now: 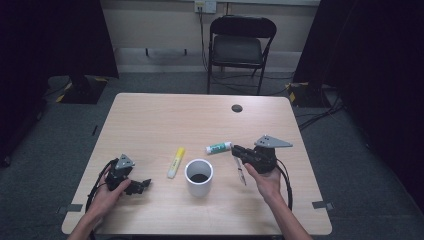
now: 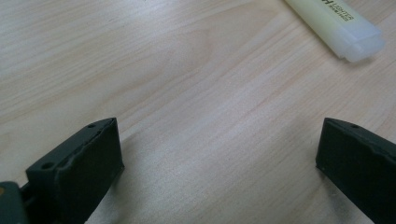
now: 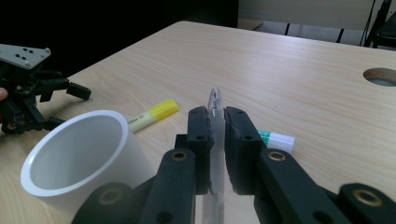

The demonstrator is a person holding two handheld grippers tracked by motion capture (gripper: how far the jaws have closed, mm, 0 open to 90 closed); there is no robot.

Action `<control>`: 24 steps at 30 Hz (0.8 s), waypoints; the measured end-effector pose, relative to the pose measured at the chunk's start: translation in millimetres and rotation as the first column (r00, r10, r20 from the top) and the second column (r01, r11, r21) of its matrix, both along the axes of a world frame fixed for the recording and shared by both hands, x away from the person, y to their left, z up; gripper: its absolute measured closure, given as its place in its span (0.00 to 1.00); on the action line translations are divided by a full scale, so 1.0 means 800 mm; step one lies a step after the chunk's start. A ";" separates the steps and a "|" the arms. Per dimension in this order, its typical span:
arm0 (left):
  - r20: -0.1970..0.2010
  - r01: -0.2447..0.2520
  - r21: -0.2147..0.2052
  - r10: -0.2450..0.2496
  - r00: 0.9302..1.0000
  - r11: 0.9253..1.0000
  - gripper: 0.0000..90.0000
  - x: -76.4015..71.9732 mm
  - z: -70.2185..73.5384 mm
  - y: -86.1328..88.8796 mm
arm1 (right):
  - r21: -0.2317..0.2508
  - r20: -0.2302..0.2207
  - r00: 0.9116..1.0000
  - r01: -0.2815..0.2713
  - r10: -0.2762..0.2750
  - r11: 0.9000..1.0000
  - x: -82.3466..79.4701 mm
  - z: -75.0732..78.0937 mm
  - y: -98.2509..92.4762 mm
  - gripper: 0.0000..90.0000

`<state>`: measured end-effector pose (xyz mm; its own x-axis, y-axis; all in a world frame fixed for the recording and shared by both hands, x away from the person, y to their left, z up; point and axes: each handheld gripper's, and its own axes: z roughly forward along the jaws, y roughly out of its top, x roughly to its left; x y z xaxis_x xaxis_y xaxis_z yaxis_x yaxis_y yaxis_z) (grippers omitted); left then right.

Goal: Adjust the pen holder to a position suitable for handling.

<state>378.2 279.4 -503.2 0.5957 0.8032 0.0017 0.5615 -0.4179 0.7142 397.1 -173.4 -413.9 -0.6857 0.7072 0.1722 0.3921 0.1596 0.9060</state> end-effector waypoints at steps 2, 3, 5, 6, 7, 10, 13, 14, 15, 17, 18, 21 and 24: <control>0.000 0.000 0.000 0.000 1.000 1.000 0.00 0.000 0.000 0.000 | 0.007 0.006 1.000 -0.007 0.007 1.000 -0.001 0.002 0.002 0.90; 0.000 0.000 0.000 0.000 1.000 1.000 0.00 0.000 0.000 0.000 | 0.009 0.009 1.000 -0.010 0.010 1.000 -0.001 0.004 0.002 0.90; 0.000 0.000 0.000 0.000 1.000 1.000 0.00 0.000 0.000 0.000 | 0.019 0.018 1.000 -0.013 0.013 1.000 -0.002 0.007 0.004 0.90; 0.000 0.000 0.000 0.000 1.000 1.000 0.00 0.000 0.000 0.000 | 0.020 0.019 1.000 -0.012 0.012 1.000 -0.003 0.008 0.004 0.90; 0.000 0.000 0.000 0.000 1.000 1.000 0.00 0.000 0.000 0.000 | 0.022 0.024 1.000 -0.014 0.013 1.000 -0.003 0.010 0.004 0.90; 0.000 0.000 0.000 0.000 1.000 1.000 0.00 0.000 0.000 0.000 | 0.028 0.035 0.999 -0.017 0.016 0.999 -0.004 0.013 0.005 0.90; 0.000 0.000 0.000 0.000 1.000 1.000 0.00 0.000 0.000 0.000 | 0.040 0.037 0.999 -0.022 0.021 0.999 -0.006 0.017 0.006 0.90; 0.000 0.000 0.000 0.000 1.000 1.000 0.00 0.000 0.000 0.000 | 0.043 0.043 0.999 -0.026 0.024 0.999 -0.006 0.018 0.006 0.90; 0.000 0.000 0.000 0.000 1.000 1.000 0.00 0.000 0.000 0.000 | 0.048 0.045 0.999 -0.031 0.029 0.998 -0.006 0.020 0.006 0.90; -0.001 0.000 0.000 0.000 1.000 1.000 0.00 0.000 0.000 0.000 | 0.055 0.048 0.998 -0.034 0.031 0.998 -0.007 0.023 0.007 0.90; 0.000 0.000 -0.001 0.000 1.000 1.000 0.00 0.000 0.000 0.000 | 0.061 0.051 0.998 -0.038 0.035 0.997 -0.007 0.025 0.008 0.90; -0.001 0.001 -0.001 -0.001 1.000 1.000 0.00 0.000 0.000 0.000 | 0.071 0.055 0.998 -0.044 0.041 0.996 -0.008 0.030 0.010 0.90; -0.001 0.001 -0.001 -0.001 1.000 1.000 0.00 0.000 0.000 0.000 | 0.075 0.063 0.997 -0.053 0.048 0.996 -0.008 0.035 0.012 0.90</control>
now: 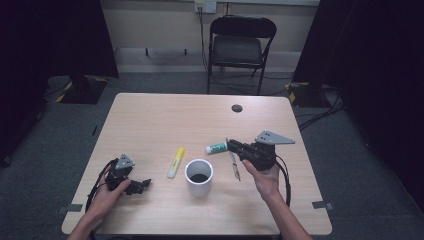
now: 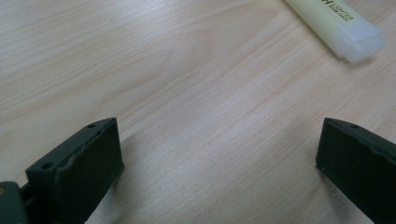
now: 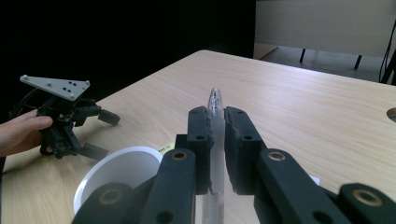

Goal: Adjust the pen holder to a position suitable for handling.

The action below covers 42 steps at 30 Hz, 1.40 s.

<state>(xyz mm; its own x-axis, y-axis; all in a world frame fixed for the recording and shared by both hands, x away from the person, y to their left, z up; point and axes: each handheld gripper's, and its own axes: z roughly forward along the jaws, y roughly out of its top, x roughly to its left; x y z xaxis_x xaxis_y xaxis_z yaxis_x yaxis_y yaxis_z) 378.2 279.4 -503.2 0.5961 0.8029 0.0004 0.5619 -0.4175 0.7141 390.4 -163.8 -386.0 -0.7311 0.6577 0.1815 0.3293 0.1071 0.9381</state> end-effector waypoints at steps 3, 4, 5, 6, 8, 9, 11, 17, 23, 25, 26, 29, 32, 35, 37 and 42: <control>0.000 0.000 0.000 0.000 1.000 1.000 0.00 0.000 0.000 0.000 | 0.010 0.007 1.000 -0.004 0.004 1.000 0.000 0.005 0.001 0.90; 0.000 0.000 0.000 0.000 1.000 1.000 0.00 0.000 0.000 0.000 | 0.013 0.011 1.000 -0.005 0.004 1.000 -0.001 0.006 0.001 0.90; 0.000 0.000 0.000 0.000 1.000 1.000 0.00 0.000 0.000 0.000 | 0.018 0.011 1.000 -0.008 0.008 1.000 -0.001 0.008 0.001 0.90; 0.000 -0.001 0.001 0.001 1.000 1.000 0.00 0.000 0.000 0.000 | 0.021 0.014 1.000 -0.009 0.009 1.000 -0.001 0.010 0.003 0.90; 0.000 0.001 0.000 -0.001 1.000 1.000 0.00 0.000 0.000 0.000 | 0.024 0.018 1.000 -0.015 0.015 1.000 -0.001 0.012 0.007 0.90; 0.000 0.000 0.001 0.000 1.000 1.000 0.00 0.000 0.000 0.000 | 0.025 0.019 1.000 -0.017 0.017 1.000 -0.001 0.013 0.008 0.90; 0.000 0.000 0.001 0.000 1.000 1.000 0.00 0.000 0.000 0.000 | 0.025 0.020 0.999 -0.031 0.031 0.999 -0.001 0.014 0.016 0.90; 0.000 -0.001 0.001 0.001 1.000 1.000 0.00 0.000 0.000 0.000 | 0.044 0.042 0.998 -0.057 0.055 0.997 0.001 0.026 0.033 0.90; 0.000 0.001 0.001 -0.001 1.000 1.000 0.00 0.000 0.000 0.000 | 0.060 0.068 0.994 -0.087 0.082 0.994 0.004 0.039 0.052 0.90; 0.000 0.000 0.002 0.000 1.000 1.000 0.00 0.000 0.000 0.000 | 0.067 0.073 0.993 -0.097 0.092 0.993 0.003 0.043 0.059 0.90; 0.000 0.000 0.001 0.000 1.000 1.000 0.00 0.000 0.000 0.000 | 0.067 0.077 0.992 -0.101 0.095 0.993 0.002 0.045 0.062 0.90; 0.000 0.001 0.000 -0.001 1.000 1.000 0.00 0.000 0.000 0.000 | 0.073 0.087 0.990 -0.118 0.111 0.990 -0.001 0.049 0.070 0.90; 0.000 0.001 0.001 -0.001 1.000 1.000 0.00 0.000 0.000 0.000 | 0.072 0.091 0.988 -0.132 0.125 0.989 0.000 0.050 0.080 0.90; 0.000 0.001 0.001 -0.001 1.000 1.000 0.00 0.000 0.000 0.000 | 0.071 0.088 0.986 -0.151 0.145 0.986 0.001 0.050 0.090 0.90; 0.000 0.001 0.000 -0.001 1.000 1.000 0.00 0.000 0.000 0.000 | 0.074 0.083 0.984 -0.161 0.155 0.984 0.002 0.047 0.096 0.90; 0.000 0.001 0.001 -0.001 1.000 1.000 0.00 0.000 0.000 0.000 | 0.048 0.065 0.983 -0.178 0.174 0.983 0.005 0.037 0.111 0.90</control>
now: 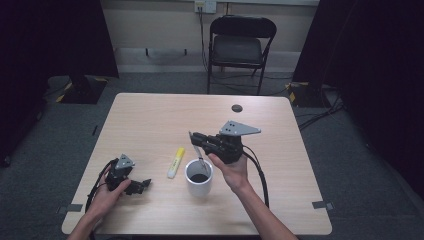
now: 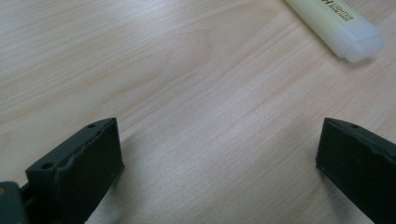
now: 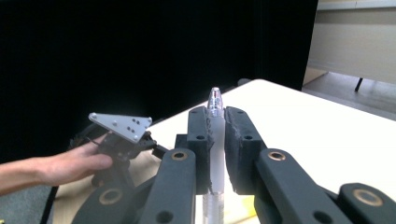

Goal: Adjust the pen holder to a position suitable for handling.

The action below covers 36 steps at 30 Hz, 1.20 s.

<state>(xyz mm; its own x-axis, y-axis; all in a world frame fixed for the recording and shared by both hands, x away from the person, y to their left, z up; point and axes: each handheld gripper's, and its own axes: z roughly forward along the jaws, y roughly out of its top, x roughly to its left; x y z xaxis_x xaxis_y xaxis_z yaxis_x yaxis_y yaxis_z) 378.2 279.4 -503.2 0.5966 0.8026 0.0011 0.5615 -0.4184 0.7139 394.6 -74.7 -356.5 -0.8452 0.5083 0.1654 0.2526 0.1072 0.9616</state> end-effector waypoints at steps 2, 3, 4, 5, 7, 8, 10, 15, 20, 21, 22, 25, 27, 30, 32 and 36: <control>0.000 0.000 0.000 0.000 1.000 1.000 0.00 0.000 0.000 0.000 | -0.004 -0.008 1.000 -0.005 0.005 1.000 0.001 -0.004 0.004 0.90; 0.000 -0.001 0.001 0.001 1.000 1.000 0.00 0.000 0.000 0.000 | -0.016 -0.010 1.000 -0.004 0.004 1.000 0.001 -0.006 0.006 0.90; 0.000 0.000 0.001 0.000 1.000 1.000 0.00 0.000 0.000 0.000 | -0.024 -0.012 1.000 -0.010 0.010 1.000 0.000 -0.008 0.009 0.90; 0.000 0.000 0.000 0.000 1.000 1.000 0.00 0.000 0.000 0.000 | -0.028 -0.011 1.000 -0.013 0.013 1.000 -0.001 -0.009 0.011 0.90; 0.000 0.000 0.000 0.000 1.000 1.000 0.00 0.000 0.000 0.000 | -0.039 -0.009 1.000 -0.018 0.017 0.999 -0.003 -0.013 0.012 0.90; 0.000 0.000 0.001 0.000 1.000 1.000 0.00 0.000 0.000 0.000 | -0.042 -0.013 1.000 -0.018 0.018 0.999 -0.004 -0.015 0.012 0.90; 0.000 0.000 0.001 0.000 1.000 1.000 0.00 0.000 0.000 0.000 | -0.055 -0.023 1.000 -0.015 0.014 0.998 -0.004 -0.020 0.012 0.90; 0.000 0.000 0.000 0.000 1.000 1.000 0.00 0.000 0.000 0.000 | -0.060 -0.032 0.999 -0.008 0.006 0.998 -0.005 -0.025 0.005 0.90; 0.000 0.000 0.000 0.000 1.000 1.000 0.00 0.000 0.000 0.000 | -0.091 -0.026 1.000 -0.003 0.000 0.996 -0.014 -0.031 -0.002 0.90; 0.000 0.001 0.000 -0.001 1.000 1.000 0.00 0.000 0.000 0.000 | -0.091 -0.029 1.000 0.002 -0.005 0.996 -0.015 -0.031 -0.005 0.90; 0.000 0.001 0.000 -0.001 1.000 1.000 0.00 0.000 0.000 0.000 | -0.088 -0.029 1.000 0.001 -0.004 0.996 -0.016 -0.032 -0.008 0.90; 0.001 0.000 0.000 0.000 1.000 1.000 0.00 0.000 0.000 0.000 | -0.081 -0.044 0.999 0.005 -0.008 0.997 -0.017 -0.034 -0.017 0.90; 0.000 0.001 0.000 -0.001 1.000 1.000 0.00 0.000 0.000 0.000 | -0.083 -0.049 0.999 0.009 -0.013 0.997 -0.018 -0.036 -0.021 0.90; 0.000 0.000 0.000 0.000 1.000 1.000 0.00 0.000 0.000 0.000 | -0.087 -0.052 0.999 0.009 -0.014 0.996 -0.019 -0.039 -0.028 0.90; 0.000 0.000 0.000 0.000 1.000 1.000 0.00 0.000 0.000 0.000 | -0.094 -0.055 0.998 0.007 -0.013 0.996 -0.021 -0.040 -0.031 0.90; 0.000 0.000 -0.001 0.000 1.000 1.000 0.00 0.000 0.000 0.000 | -0.109 -0.064 0.998 0.002 -0.009 0.994 -0.025 -0.044 -0.033 0.90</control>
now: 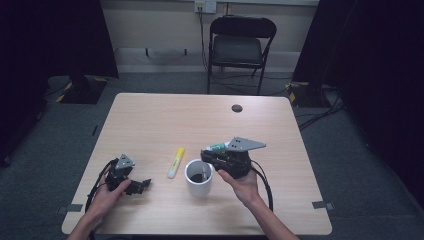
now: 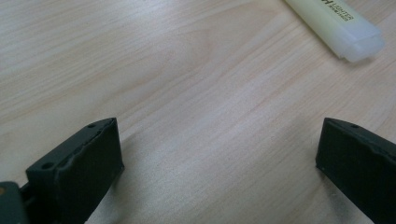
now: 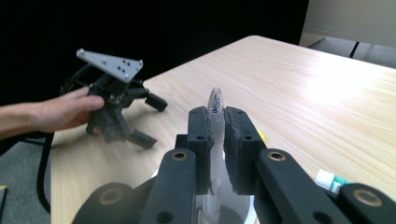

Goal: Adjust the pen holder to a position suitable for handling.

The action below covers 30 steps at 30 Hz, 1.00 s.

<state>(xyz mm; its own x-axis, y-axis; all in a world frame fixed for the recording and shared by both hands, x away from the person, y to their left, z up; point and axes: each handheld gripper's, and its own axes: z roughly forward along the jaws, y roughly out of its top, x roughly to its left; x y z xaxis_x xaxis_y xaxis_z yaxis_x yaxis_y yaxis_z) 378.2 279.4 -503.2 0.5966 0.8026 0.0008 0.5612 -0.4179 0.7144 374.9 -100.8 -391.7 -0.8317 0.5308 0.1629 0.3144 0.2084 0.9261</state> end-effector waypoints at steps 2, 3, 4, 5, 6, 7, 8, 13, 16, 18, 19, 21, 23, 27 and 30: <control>0.000 0.000 0.001 0.000 1.000 1.000 0.00 0.000 0.000 0.000 | -0.011 -0.005 1.000 -0.003 0.003 1.000 -0.003 -0.004 -0.001 0.90; 0.000 -0.001 0.001 0.001 1.000 1.000 0.00 0.000 0.000 0.000 | -0.016 -0.006 1.000 -0.003 0.003 1.000 -0.004 -0.006 -0.001 0.90; 0.000 -0.001 0.001 0.001 1.000 1.000 0.00 0.000 0.000 0.000 | -0.017 -0.010 1.000 -0.006 0.006 1.000 -0.005 -0.008 -0.002 0.90; 0.000 0.000 0.000 0.000 1.000 1.000 0.00 0.000 0.000 0.000 | -0.016 -0.012 1.000 -0.006 0.006 1.000 -0.006 -0.010 -0.002 0.90; -0.001 -0.001 0.000 0.001 1.000 1.000 0.00 0.000 0.000 0.000 | -0.020 -0.015 1.000 -0.007 0.007 1.000 -0.007 -0.012 -0.003 0.90; -0.001 0.000 0.000 0.000 1.000 1.000 0.00 0.000 0.000 0.000 | -0.024 -0.018 1.000 -0.009 0.009 1.000 -0.008 -0.014 -0.003 0.90; 0.000 0.000 0.000 0.000 1.000 1.000 0.00 0.000 0.000 0.000 | -0.028 -0.021 1.000 -0.010 0.009 1.000 -0.008 -0.016 -0.003 0.90; 0.000 0.000 0.001 0.000 1.000 1.000 0.00 0.000 0.000 0.000 | -0.030 -0.020 1.000 -0.004 0.004 1.000 -0.011 -0.018 -0.012 0.90; 0.000 0.001 0.000 -0.001 1.000 1.000 0.00 0.000 0.000 0.000 | -0.030 -0.021 1.000 0.004 -0.005 1.000 -0.014 -0.018 -0.017 0.91; -0.001 0.000 0.000 0.000 1.000 1.000 0.00 0.000 0.000 0.000 | -0.031 -0.018 1.000 0.004 -0.004 1.000 -0.016 -0.018 -0.020 0.91; 0.000 0.001 0.000 -0.001 1.000 1.000 0.00 0.000 0.000 0.000 | -0.031 -0.016 1.000 0.005 -0.006 1.000 -0.017 -0.018 -0.021 0.91; 0.000 0.001 0.000 -0.001 1.000 1.000 0.00 0.000 0.000 0.000 | -0.031 -0.012 1.000 0.007 -0.007 0.999 -0.018 -0.018 -0.023 1.00; 0.000 0.000 0.000 0.000 1.000 1.000 0.00 0.000 0.000 0.000 | -0.020 -0.007 1.000 0.006 -0.006 1.000 -0.019 -0.016 -0.026 1.00; 0.000 0.000 -0.001 0.000 1.000 1.000 0.00 0.000 0.000 0.000 | -0.052 -0.004 1.000 0.018 -0.018 0.999 -0.019 -0.014 -0.029 0.99; 0.000 0.000 0.000 0.000 1.000 1.000 0.00 0.000 0.000 0.000 | -0.066 -0.009 1.000 0.019 -0.020 0.998 -0.018 -0.017 -0.029 0.94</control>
<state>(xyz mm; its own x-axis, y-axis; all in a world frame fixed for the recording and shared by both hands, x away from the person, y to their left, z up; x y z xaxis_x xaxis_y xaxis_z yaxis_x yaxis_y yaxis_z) 378.1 279.4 -503.2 0.5967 0.8025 0.0006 0.5614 -0.4179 0.7142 360.7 -123.9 -405.2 -0.8195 0.5569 0.1352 0.3280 0.2624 0.9075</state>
